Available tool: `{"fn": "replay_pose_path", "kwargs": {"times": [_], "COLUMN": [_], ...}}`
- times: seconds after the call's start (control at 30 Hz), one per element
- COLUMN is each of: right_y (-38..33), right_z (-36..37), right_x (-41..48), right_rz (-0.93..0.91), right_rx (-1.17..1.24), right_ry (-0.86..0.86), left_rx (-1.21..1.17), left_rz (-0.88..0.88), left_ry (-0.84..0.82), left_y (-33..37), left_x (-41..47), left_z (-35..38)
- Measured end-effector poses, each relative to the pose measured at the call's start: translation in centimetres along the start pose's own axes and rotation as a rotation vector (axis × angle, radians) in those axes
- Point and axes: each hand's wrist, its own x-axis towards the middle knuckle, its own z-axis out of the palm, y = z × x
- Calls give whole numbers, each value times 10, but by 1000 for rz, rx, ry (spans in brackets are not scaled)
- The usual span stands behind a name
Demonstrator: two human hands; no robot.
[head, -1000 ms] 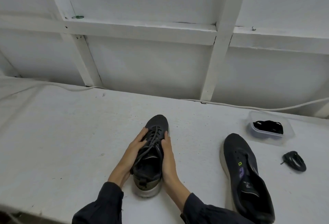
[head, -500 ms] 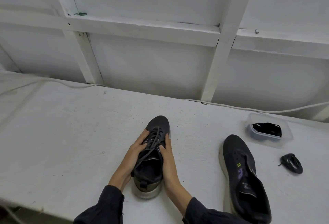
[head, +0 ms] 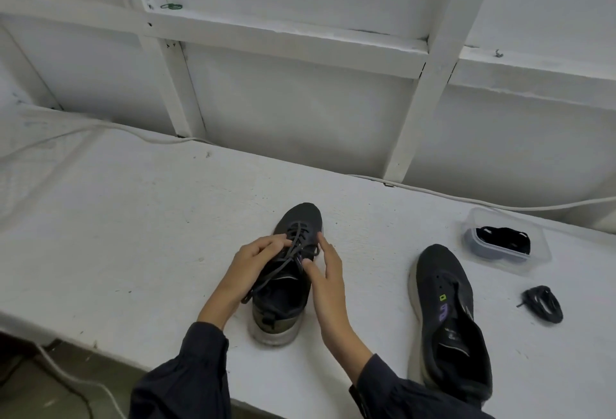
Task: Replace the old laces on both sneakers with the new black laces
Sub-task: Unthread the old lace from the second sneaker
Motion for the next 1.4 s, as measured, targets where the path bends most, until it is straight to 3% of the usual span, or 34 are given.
{"fn": "replay_pose_path", "kwargs": {"times": [0.23,0.5,0.77,0.93,1.07,1.27,1.4], "right_y": [-3,-7,-9,-6,-9,-24,-34], "right_z": [-8,-7,8,8,0,-32,-53], "right_x": [-20,-21,-15,-10,-14,-30,-28], "right_rz": [-153,-225,-411,-522,-493,-291,-299], "right_rx": [-136,-210,-508,-660,-487,-31,242], "right_ry": [42,70,-40,62,120,189,435], "left_rx": [60,103,121,107,35,-218,-539], "left_rz": [-9,-31,-55,-21,18,-44,-85], "left_ry": [26,-86,-226,-179,-103,218,410], "left_y": [3,19,25,19,19,15,4], "left_x": [-1,14,23,30,37,58,76], "left_z": [1,-4,-16,-15,-22,-64,-109]}}
